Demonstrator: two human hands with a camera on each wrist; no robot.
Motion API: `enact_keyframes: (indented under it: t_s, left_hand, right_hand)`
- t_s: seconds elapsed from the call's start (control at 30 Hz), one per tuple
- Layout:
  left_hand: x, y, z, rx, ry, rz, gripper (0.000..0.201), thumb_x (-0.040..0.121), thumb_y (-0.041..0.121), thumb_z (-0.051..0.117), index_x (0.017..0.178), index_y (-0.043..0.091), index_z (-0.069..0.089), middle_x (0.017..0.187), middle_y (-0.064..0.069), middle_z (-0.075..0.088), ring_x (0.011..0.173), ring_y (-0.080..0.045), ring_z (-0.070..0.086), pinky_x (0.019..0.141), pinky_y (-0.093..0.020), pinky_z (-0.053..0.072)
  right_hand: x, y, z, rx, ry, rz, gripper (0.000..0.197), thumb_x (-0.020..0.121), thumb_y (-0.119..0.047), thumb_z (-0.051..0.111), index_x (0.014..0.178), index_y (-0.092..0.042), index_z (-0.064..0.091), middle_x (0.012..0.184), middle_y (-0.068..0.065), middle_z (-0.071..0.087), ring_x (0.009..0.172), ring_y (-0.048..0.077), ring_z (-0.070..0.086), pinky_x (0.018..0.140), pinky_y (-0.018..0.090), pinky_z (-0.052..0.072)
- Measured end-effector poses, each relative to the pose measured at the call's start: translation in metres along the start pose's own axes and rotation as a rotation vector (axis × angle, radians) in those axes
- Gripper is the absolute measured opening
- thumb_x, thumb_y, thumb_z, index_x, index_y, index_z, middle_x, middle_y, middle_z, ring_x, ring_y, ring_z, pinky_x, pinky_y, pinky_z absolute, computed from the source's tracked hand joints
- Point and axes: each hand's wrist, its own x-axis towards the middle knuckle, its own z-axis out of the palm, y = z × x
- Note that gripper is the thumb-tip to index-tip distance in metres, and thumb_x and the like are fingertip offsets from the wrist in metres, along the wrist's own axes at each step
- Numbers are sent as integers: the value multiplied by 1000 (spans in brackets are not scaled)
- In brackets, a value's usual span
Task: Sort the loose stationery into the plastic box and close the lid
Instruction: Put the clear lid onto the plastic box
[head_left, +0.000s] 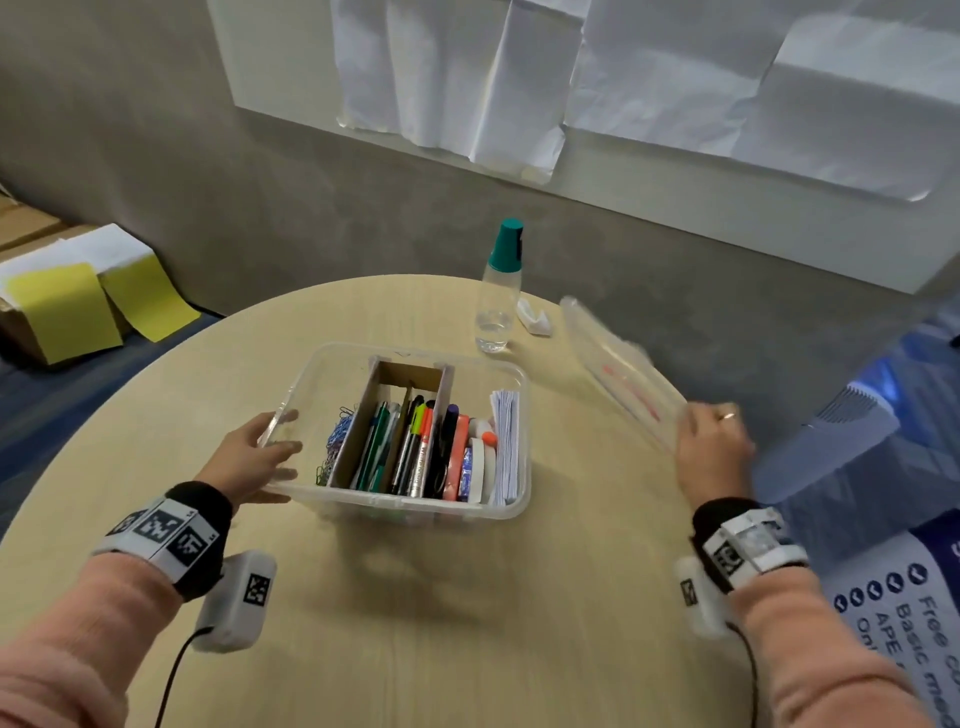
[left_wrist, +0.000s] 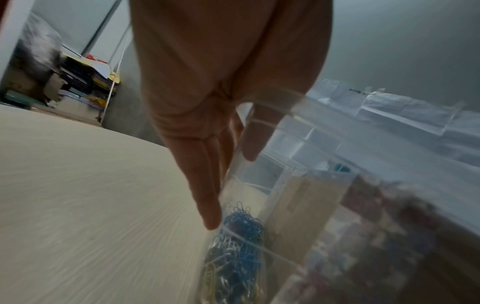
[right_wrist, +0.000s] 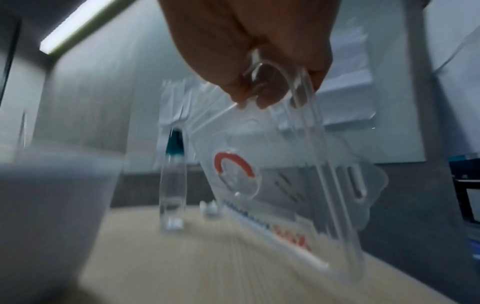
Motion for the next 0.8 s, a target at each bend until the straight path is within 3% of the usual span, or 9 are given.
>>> enact_keyframes:
  t_s: [0.1, 0.17, 0.23, 0.33, 0.4, 0.57, 0.67, 0.73, 0.8]
  left_hand:
    - [0, -1, -2, 24, -17, 31, 38, 93, 8, 52, 125, 28, 50, 121, -15, 56, 91, -31, 60, 67, -41, 55]
    - [-1, -1, -4, 43, -42, 42, 38, 93, 10, 51, 128, 26, 49, 121, -16, 56, 90, -31, 60, 68, -42, 55]
    - [-4, 3, -7, 103, -105, 41, 40, 95, 17, 48, 134, 26, 43, 125, -15, 54, 96, -31, 59, 75, -42, 53]
    - [-9, 21, -20, 232, -139, 126, 47, 97, 37, 39, 142, 23, 31, 140, -9, 44, 120, -30, 49, 91, -43, 43]
    - [-11, 41, -31, 61, -98, 294, 47, 98, 38, 36, 142, 21, 31, 142, -6, 42, 127, -24, 42, 97, -39, 38]
    - [-22, 94, -57, -228, -383, 440, 37, 96, 35, 43, 133, 30, 38, 120, 5, 55, 113, -13, 50, 97, -37, 37]
    - [-22, 102, -66, -190, -394, 466, 33, 94, 17, 50, 127, 17, 44, 99, 1, 58, 89, -13, 55, 76, -29, 48]
    - [-20, 98, -66, -299, -336, 437, 13, 96, 8, 45, 103, 13, 54, 81, 0, 54, 68, -10, 51, 57, -19, 50]
    - [-15, 87, -61, -432, -256, 356, 21, 98, 5, 39, 87, 17, 53, 74, 0, 49, 56, -7, 46, 49, -16, 47]
  right_hand:
    - [9, -12, -54, 273, 139, -25, 19, 92, -7, 52, 99, 4, 66, 98, 26, 59, 89, 38, 57, 81, 38, 44]
    - [11, -28, -86, 514, 214, -24, 14, 92, -12, 55, 99, -11, 67, 89, -3, 69, 81, 11, 62, 74, 13, 48]
    - [15, -50, -109, 792, 219, 6, 13, 92, -16, 57, 87, -26, 62, 67, -24, 67, 60, -8, 58, 60, 4, 45]
    - [16, -91, -123, 1101, 123, 86, 5, 85, -26, 62, 82, -24, 59, 50, -17, 61, 43, -3, 51, 47, 10, 43]
    - [13, -116, -118, 1205, 31, 127, 14, 73, -33, 66, 81, -22, 61, 48, -13, 60, 41, -1, 50, 43, 12, 42]
    - [6, -169, -84, 1259, -188, 160, 9, 86, -10, 59, 83, -18, 60, 49, -10, 63, 42, -2, 54, 43, 11, 45]
    - [5, -192, -75, 1305, -197, 181, 11, 73, -20, 64, 83, -18, 60, 51, -11, 64, 43, -2, 55, 45, 12, 47]
    - [7, -199, -66, 1275, -138, 200, 5, 83, -19, 62, 85, -22, 59, 59, -11, 67, 48, -3, 57, 47, 13, 48]
    - [7, -198, -55, 1087, -151, 209, 3, 91, -26, 55, 91, -24, 58, 77, -4, 65, 56, 2, 58, 46, 18, 47]
